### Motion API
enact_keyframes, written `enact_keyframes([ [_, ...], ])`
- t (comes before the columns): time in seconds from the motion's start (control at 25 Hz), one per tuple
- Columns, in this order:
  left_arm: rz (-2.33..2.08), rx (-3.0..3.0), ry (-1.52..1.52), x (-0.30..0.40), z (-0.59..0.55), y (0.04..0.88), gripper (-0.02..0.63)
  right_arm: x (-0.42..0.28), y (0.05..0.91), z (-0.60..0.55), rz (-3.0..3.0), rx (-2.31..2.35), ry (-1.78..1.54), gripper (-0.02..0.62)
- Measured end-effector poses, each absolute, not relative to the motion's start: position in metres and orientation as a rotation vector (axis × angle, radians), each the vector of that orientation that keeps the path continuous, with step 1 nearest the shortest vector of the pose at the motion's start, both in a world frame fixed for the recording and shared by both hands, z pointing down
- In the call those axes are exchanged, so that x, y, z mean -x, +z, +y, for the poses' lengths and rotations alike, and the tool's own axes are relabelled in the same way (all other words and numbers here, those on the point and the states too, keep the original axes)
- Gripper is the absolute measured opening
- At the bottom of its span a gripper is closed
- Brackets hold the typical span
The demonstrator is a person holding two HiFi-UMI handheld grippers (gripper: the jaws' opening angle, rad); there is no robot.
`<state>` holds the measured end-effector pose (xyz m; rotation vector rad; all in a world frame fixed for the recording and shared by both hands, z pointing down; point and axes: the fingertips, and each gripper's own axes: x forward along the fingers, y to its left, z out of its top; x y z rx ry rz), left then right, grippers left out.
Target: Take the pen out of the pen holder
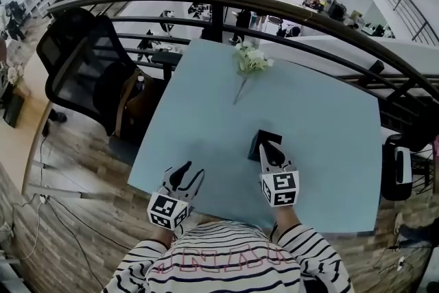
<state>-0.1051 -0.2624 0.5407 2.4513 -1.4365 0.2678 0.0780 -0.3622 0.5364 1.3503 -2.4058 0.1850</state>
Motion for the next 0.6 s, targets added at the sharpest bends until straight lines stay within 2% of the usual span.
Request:
enact_keyframes([
  [0.6, -1.358, -2.564, 0.262, 0.098, -0.221, 0.526, 0.150, -0.108, 0.459, -0.295, -2.478, -1.618, 0.107, 0.057],
])
